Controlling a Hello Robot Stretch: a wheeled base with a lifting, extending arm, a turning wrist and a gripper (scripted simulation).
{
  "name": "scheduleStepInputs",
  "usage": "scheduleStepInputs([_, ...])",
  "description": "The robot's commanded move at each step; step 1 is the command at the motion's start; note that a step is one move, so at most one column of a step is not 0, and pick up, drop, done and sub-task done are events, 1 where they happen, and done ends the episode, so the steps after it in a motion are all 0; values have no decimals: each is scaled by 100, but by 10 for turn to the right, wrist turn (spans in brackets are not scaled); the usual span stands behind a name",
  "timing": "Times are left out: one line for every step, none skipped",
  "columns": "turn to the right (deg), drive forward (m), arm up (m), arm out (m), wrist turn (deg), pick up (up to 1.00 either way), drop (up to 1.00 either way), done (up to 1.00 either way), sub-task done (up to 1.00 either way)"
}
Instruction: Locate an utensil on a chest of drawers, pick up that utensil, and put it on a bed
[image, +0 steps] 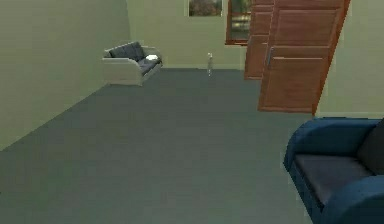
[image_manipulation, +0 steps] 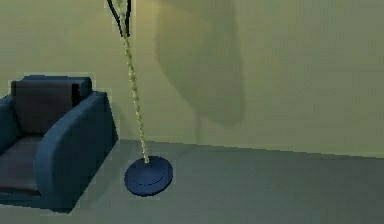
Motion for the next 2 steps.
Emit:
scheduleStepInputs([90,0,0,0,0,0,0,0,0])
scheduleStepInputs([0,100,0,0,0,0,0,0,0])
